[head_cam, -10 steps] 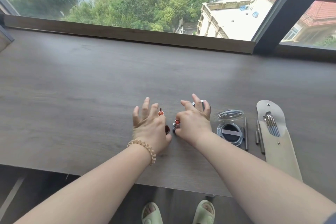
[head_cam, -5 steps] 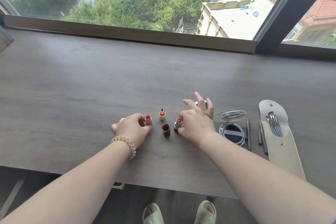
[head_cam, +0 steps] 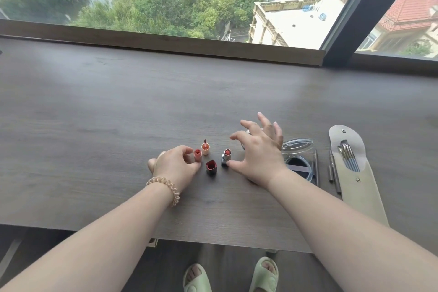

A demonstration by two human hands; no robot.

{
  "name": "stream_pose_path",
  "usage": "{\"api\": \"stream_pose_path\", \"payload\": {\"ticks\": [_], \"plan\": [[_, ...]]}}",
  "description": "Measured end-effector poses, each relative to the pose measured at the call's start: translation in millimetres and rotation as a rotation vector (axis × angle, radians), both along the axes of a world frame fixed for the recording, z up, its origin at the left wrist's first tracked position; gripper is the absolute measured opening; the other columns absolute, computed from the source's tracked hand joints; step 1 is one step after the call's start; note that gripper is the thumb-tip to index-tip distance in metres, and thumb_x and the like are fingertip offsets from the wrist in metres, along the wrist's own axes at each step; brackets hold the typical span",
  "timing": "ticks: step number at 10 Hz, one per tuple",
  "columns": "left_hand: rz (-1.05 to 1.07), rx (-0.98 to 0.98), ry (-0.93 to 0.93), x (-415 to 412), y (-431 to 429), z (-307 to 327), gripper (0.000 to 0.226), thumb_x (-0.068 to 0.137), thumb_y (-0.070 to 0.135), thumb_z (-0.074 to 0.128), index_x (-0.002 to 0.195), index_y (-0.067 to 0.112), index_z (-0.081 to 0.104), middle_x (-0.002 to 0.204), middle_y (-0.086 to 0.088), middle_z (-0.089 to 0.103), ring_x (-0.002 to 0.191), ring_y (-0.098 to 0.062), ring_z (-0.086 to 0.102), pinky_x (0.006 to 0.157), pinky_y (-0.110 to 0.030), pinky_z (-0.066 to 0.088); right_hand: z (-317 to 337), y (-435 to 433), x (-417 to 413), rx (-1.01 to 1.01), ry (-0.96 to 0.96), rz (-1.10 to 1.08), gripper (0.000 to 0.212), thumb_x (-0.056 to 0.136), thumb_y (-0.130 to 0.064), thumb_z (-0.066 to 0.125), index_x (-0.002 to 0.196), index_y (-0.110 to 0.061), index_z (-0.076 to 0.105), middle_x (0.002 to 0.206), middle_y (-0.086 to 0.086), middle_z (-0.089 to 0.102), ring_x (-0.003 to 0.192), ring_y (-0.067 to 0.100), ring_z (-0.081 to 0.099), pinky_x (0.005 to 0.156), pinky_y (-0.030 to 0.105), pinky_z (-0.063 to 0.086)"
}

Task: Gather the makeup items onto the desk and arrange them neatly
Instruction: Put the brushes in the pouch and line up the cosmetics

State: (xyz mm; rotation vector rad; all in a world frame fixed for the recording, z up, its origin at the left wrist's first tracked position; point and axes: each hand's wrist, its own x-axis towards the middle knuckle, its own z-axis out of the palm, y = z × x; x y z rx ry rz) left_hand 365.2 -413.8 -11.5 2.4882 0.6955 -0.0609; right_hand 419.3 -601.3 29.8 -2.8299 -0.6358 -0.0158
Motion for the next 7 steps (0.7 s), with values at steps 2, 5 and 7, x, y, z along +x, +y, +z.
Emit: {"api": "stream_pose_path", "payload": {"ticks": [2,5,7], "plan": [[-0.004,-0.061,-0.115,-8,8,29,0.057,0.068,0.042,0.051,0.124,0.030,0.051,0.121,0.010,0.058,0.119,-0.016,0.048,0.094,-0.036,0.026,-1,-50,-28,0.318,-0.125,-0.182,0.059,0.077,-0.050,0.041,0.128,-0.024,0.052,0.144,0.002,0.044,0.138,0.022,0.026,0.109,0.034,0.012],[0.064,-0.041,-0.298,-28,-8,77,0.050,0.081,0.024,0.057,0.130,0.022,0.046,0.130,0.001,0.052,0.121,-0.024,0.042,0.100,-0.041,0.027,35,-117,-57,0.479,-0.239,-0.382,0.056,0.080,-0.043,0.044,0.127,-0.014,0.051,0.138,0.010,0.049,0.128,0.028,0.039,0.106,0.042,0.026],[0.075,0.013,-0.485,-53,-37,152,0.049,0.082,0.025,0.057,0.130,0.021,0.046,0.132,-0.001,0.052,0.122,-0.026,0.042,0.100,-0.042,0.028,187,-178,-83,1.082,-0.393,-0.110,0.037,0.086,-0.028,0.051,0.122,-0.022,0.049,0.122,-0.003,0.053,0.114,0.007,0.048,0.099,0.017,0.035]]}}
